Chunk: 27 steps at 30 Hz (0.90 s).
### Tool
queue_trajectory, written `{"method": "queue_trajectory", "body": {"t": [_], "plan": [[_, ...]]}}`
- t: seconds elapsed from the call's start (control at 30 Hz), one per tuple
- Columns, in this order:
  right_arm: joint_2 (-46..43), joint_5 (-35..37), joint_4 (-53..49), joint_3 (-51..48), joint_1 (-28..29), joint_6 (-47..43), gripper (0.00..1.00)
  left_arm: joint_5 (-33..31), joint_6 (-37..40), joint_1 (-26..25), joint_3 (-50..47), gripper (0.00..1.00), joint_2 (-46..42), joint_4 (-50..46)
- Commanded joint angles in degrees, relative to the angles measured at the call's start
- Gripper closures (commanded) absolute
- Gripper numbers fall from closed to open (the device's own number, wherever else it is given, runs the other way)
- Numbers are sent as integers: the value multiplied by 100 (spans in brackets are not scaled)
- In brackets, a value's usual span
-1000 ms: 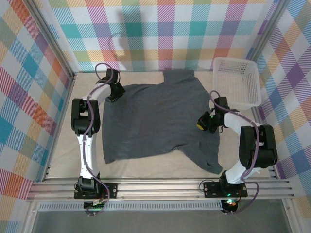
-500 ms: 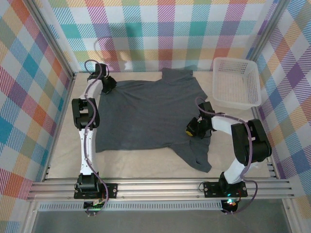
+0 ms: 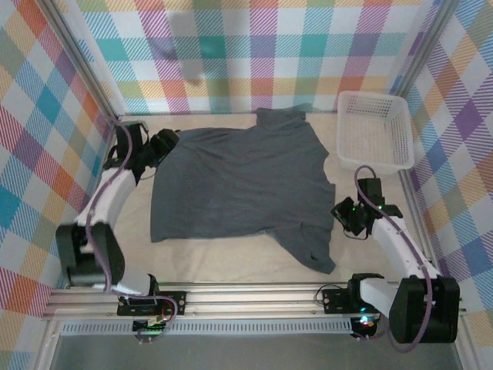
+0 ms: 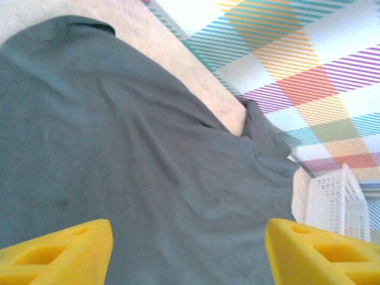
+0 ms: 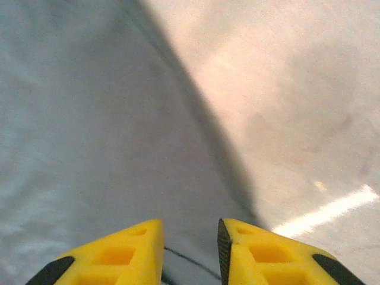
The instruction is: Fold the inside-out t-shirt
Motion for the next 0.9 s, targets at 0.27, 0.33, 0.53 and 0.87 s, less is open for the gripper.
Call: {"method": "queue_trajectory", "body": {"t": [0.27, 0.33, 0.53, 0.87], "plan": [[1127, -682, 509, -100, 8, -686, 65, -231, 311, -73, -1465, 17, -1428, -1133], [1214, -625, 611, -100, 5, -651, 66, -256, 284, -78, -1575, 15, -1542, -1181], [1271, -325, 891, -83, 6, -651, 76, -609, 355, -78, -1693, 9, -2020, -1682], [-126, 69, 87, -99, 8, -462, 100, -1970, -660, -84, -1989, 3, -3049, -3987]]}}
